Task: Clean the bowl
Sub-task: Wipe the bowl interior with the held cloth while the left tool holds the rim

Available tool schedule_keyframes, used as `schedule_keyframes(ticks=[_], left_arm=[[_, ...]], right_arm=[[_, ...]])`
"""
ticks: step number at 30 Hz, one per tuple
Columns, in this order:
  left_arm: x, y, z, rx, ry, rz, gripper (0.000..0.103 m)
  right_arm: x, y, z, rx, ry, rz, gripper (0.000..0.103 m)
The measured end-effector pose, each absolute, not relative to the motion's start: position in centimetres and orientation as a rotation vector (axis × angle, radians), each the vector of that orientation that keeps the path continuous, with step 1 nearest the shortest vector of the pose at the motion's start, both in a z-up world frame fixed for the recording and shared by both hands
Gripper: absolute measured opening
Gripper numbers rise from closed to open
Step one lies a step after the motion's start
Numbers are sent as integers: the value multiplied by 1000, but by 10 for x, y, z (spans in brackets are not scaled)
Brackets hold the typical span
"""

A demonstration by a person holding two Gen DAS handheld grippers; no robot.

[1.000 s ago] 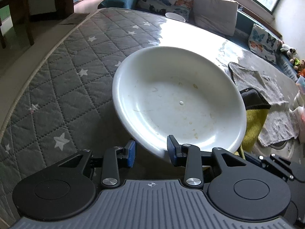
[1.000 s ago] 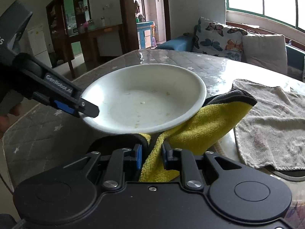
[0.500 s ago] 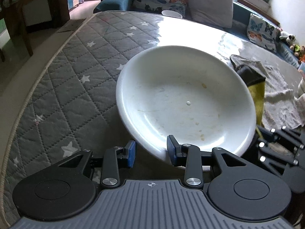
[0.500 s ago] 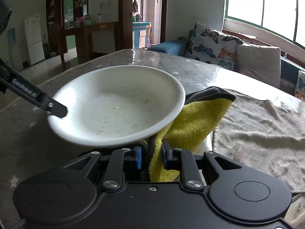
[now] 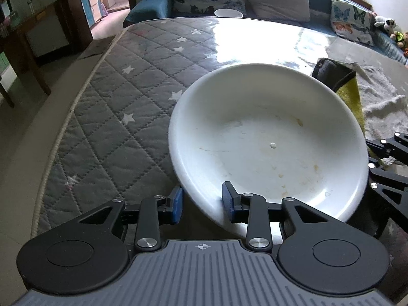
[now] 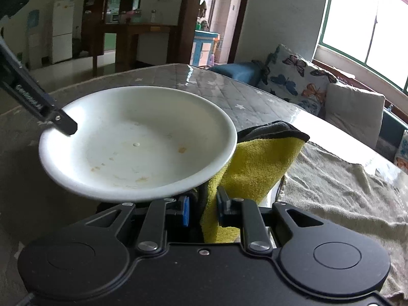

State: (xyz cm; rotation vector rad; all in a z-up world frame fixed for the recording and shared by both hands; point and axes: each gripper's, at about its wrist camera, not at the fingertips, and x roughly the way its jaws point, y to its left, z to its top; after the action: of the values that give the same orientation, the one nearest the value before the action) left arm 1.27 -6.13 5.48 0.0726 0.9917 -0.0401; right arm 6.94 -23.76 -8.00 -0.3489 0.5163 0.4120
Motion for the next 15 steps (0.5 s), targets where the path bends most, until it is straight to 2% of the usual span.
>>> schedule_keyframes(ticks=[15], left_arm=[[11, -64, 56, 92, 980, -30, 34]], right_arm=[[29, -226, -75, -378, 501, 452, 21]])
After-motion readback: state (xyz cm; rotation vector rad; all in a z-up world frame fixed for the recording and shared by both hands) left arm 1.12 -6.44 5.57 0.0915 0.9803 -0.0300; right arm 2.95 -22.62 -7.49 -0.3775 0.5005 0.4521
